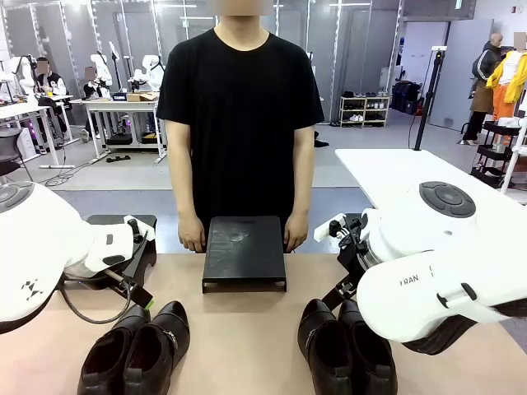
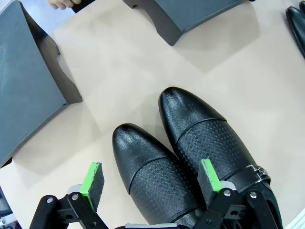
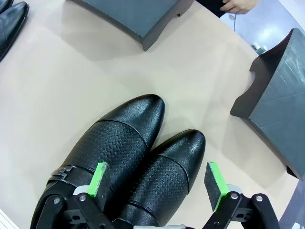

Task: Place the shoes on the stand as instructed by the person.
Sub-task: Pick up one pair of Shoes and place it on the Shoes Stand indicated by the person.

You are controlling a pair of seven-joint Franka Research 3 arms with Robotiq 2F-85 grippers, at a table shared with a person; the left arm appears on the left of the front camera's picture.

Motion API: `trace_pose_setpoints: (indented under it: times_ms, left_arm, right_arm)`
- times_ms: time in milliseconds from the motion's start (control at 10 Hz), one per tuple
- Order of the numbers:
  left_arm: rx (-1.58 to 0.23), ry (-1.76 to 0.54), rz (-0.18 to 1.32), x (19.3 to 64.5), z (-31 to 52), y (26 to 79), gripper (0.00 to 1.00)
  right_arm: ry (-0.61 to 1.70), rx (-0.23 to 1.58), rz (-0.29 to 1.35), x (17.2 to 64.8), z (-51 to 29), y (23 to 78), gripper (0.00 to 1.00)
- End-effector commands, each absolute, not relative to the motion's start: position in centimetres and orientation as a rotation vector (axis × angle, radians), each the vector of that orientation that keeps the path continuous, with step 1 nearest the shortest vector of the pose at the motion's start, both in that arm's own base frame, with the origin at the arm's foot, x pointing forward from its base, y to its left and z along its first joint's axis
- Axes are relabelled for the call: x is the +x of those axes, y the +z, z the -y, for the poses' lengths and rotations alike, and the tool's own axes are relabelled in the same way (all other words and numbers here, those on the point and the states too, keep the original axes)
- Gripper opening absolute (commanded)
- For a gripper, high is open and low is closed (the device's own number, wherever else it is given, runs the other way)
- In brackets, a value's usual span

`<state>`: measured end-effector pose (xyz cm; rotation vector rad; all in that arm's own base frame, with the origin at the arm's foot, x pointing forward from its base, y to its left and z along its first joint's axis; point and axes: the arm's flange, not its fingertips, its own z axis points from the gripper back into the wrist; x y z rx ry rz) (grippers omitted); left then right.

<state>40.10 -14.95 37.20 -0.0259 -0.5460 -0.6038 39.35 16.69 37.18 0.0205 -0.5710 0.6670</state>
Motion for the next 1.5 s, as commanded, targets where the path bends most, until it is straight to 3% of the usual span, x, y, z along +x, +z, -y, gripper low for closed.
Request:
trace_pose_setpoints:
  times_ms: [0,800,1000,1200,1400]
  left_arm:
    - [-0.026,-0.604,0.546,40.1,15.0,37.2,1.0]
    - [-0.026,-0.604,0.546,40.1,14.9,37.2,1.0]
    - [-0.084,-0.61,0.525,40.6,15.0,41.0,1.0]
    - [-0.209,-0.637,0.451,40.9,13.6,44.9,1.0]
    - [-0.395,-0.65,0.396,40.5,11.5,48.0,1.0]
  right_arm:
    - [0.665,0.022,0.571,39.4,-16.7,37.2,1.0]
    - [0.665,0.022,0.571,39.4,-16.7,37.2,1.0]
    - [0.652,0.048,0.56,39.7,-16.3,39.5,1.0]
    - [0.622,0.185,0.489,40.4,-15.1,44.8,1.0]
    - [0.583,0.452,0.442,40.4,-12.1,49.1,1.0]
